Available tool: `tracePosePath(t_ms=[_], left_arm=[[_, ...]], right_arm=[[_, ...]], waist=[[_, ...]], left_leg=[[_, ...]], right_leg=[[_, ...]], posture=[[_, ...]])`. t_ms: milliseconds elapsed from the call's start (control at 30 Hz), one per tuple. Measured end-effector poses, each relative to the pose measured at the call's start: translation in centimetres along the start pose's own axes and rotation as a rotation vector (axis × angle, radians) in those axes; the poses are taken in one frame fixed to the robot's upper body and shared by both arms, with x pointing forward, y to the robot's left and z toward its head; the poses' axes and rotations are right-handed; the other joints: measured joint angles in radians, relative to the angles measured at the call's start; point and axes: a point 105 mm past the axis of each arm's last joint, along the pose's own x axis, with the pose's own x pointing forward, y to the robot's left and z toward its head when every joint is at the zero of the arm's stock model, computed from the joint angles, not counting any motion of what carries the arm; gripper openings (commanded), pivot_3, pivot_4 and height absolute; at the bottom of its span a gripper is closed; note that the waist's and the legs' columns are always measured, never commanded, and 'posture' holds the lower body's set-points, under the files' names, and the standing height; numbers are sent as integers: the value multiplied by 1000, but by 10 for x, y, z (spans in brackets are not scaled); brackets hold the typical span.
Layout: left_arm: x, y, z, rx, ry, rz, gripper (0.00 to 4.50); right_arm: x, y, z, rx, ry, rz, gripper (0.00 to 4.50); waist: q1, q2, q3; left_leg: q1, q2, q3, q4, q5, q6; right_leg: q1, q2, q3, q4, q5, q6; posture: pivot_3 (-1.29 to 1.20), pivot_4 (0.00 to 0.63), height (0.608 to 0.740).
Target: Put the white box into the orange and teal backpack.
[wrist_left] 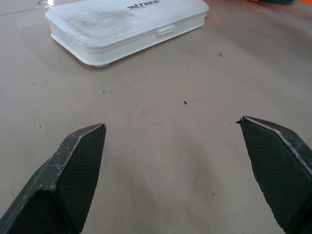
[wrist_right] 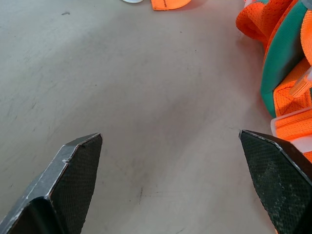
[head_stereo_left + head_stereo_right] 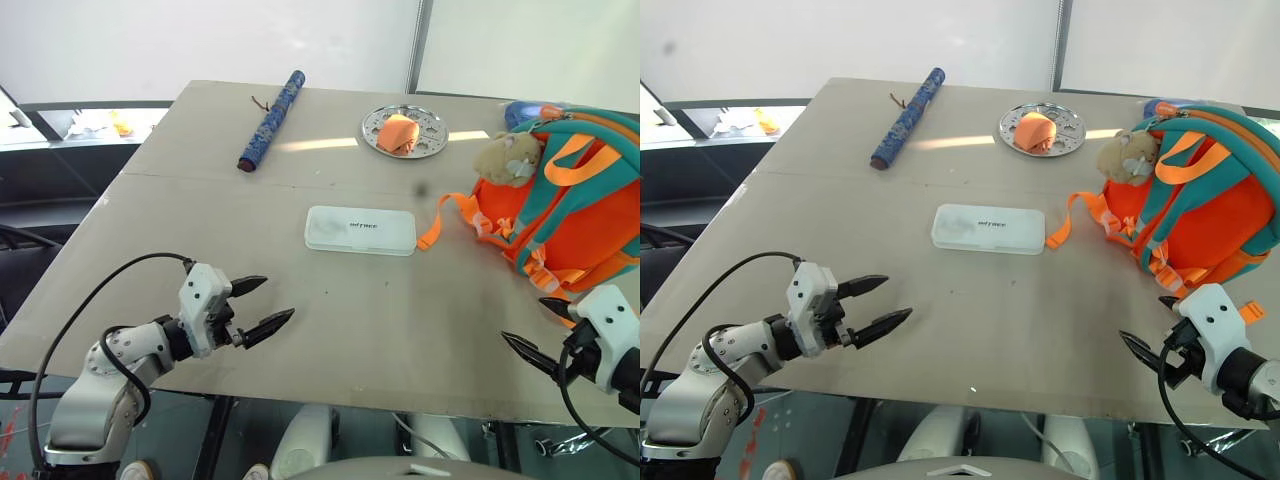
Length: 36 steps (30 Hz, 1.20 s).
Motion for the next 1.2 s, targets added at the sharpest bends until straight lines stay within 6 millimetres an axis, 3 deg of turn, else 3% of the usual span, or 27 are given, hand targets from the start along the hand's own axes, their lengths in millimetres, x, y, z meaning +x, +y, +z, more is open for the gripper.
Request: tracePosePath(t_ms=[167, 267, 300, 433, 533, 600, 767, 867, 933, 1100, 1200], left_arm=[[10, 8, 13, 34, -38, 8, 4500], [18, 14, 25, 52, -80, 34, 4500], [19, 15, 27, 45, -93, 43, 3961], [22, 18, 29, -36, -130, 62, 2449], [24, 27, 35, -80, -163, 125, 967], [26, 34, 41, -104, -181, 167, 48], [33, 52, 45, -182, -169, 304, 48], [37, 69, 44, -244, -142, 409, 48], [49, 83, 45, -274, -96, 486, 48], [75, 93, 47, -288, 8, 513, 48], [82, 94, 45, -294, 37, 502, 48]], right_arm=[[9, 5, 6, -12, -37, -68, 4435], [19, 16, 15, 22, -83, -35, 3783], [23, 16, 19, 33, -102, -42, 3192], [35, 20, 29, 52, -147, -53, 1512], [51, 19, 43, 100, -205, -77, 93], [60, 22, 50, 118, -223, -73, 0], [87, 31, 71, 130, -257, -59, 0], [105, 24, 79, 122, -250, -109, 0], [129, 11, 85, 112, -211, -176, 0], [162, 2, 99, 81, -175, -203, 0], [170, -2, 102, 66, -167, -208, 0]], waist=[[3, 0, 0], [-3, -1, 0], [-6, -1, 0], [-6, -1, 0], [-5, -1, 0], [-3, -1, 0], [-2, 0, 1], [-4, -1, 0], [-4, -1, 0], [-10, -1, 1], [-18, -1, 0]], left_leg=[[0, 0, -1, 0, 0, 0], [0, 0, 0, 0, 0, 0], [1, -1, 0, 0, 0, 0], [0, -1, 0, -1, 0, 0], [0, -1, -1, -1, 0, 0], [1, -1, -1, -1, 0, -1], [0, -3, -2, -1, 2, -5], [1, -3, -1, -1, 3, -5], [1, -4, -1, 0, 3, -5], [-1, -4, 0, -2, 3, -6], [-4, -4, 0, -3, 3, -6]], right_leg=[[0, 0, -1, 0, 0, 0], [0, 0, 1, 0, 0, 1], [0, 0, 1, 0, 1, 2], [-1, 1, 1, 0, 2, 3], [-1, 1, 1, 0, 2, 3], [-1, 1, 1, 0, 2, 3], [-1, 1, 1, 0, 2, 3], [-1, 1, 2, 1, 2, 3], [-1, 1, 2, 1, 2, 3], [-4, 1, 3, 1, 2, 3], [-7, 1, 3, 1, 2, 3]], posture=[[0, 150, 733], [0, 150, 733], [0, 150, 733], [0, 150, 733], [0, 150, 733], [0, 150, 733], [0, 150, 733], [0, 150, 733], [0, 150, 733], [0, 150, 733], [0, 150, 733]])
